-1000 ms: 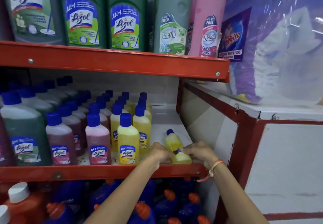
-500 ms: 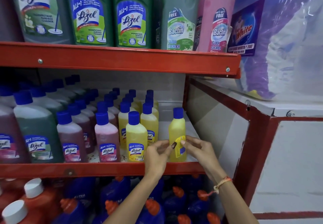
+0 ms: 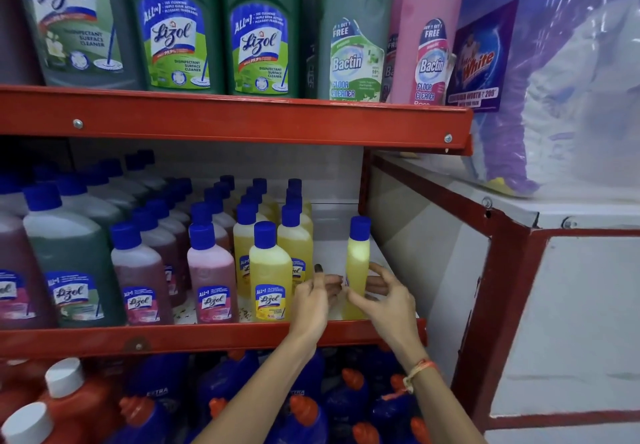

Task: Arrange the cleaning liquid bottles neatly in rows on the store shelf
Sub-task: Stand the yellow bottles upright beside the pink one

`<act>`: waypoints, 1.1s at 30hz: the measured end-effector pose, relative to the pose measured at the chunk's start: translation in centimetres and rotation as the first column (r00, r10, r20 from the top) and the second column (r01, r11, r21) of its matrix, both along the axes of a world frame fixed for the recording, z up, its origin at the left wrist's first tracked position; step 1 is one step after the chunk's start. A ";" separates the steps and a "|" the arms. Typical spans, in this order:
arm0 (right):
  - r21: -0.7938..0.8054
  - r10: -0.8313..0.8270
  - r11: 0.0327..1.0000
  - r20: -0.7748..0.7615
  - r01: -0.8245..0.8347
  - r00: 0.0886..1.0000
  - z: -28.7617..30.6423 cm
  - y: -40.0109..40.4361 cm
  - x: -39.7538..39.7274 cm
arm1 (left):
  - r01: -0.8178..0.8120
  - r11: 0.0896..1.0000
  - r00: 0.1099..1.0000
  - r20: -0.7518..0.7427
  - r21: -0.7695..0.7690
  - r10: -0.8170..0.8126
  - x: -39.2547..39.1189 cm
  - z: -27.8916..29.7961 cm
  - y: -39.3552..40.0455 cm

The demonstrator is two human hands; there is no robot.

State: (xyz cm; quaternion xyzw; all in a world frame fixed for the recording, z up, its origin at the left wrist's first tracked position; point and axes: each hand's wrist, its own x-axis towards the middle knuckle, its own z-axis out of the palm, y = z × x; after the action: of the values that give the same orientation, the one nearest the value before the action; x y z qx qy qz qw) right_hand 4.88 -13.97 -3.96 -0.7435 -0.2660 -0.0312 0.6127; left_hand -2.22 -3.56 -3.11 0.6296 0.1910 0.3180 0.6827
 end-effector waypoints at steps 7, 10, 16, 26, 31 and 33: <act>-0.029 0.272 0.959 -0.183 -0.282 0.945 0.7 -1.0 2.0 | 0.066 0.995 0.998 -0.019 0.079 -0.065 -1.0 -0.4 0.0; -0.055 0.336 0.935 -0.176 -0.350 0.925 1.4 -1.4 2.0 | 0.063 0.992 0.998 -0.017 0.108 -0.061 -2.0 -0.3 -0.1; 0.021 0.343 0.938 -0.177 -0.345 0.922 1.1 -0.9 1.3 | 0.010 0.981 0.999 -0.032 0.193 -0.003 -2.9 -0.6 0.1; 0.015 0.274 0.961 -0.151 -0.275 0.950 0.5 0.1 0.1 | 0.069 0.959 0.994 -0.098 0.276 -0.043 -5.5 -0.6 0.6; 0.031 -0.083 0.996 0.006 0.082 0.997 0.6 0.9 -4.0 | 0.010 0.974 0.999 -0.034 0.225 -0.002 -8.9 -1.4 2.2; 0.178 -0.285 0.951 0.199 0.251 0.938 0.4 1.8 -7.2 | -0.135 0.979 0.988 0.095 0.150 0.122 -11.3 -1.5 3.0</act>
State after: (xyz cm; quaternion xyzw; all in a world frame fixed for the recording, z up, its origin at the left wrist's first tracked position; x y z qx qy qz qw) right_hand -2.33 -12.16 -3.61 -0.7164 -0.2256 -0.2174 0.6234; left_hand -13.54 -0.54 -4.66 0.6534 0.1767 0.4020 0.6167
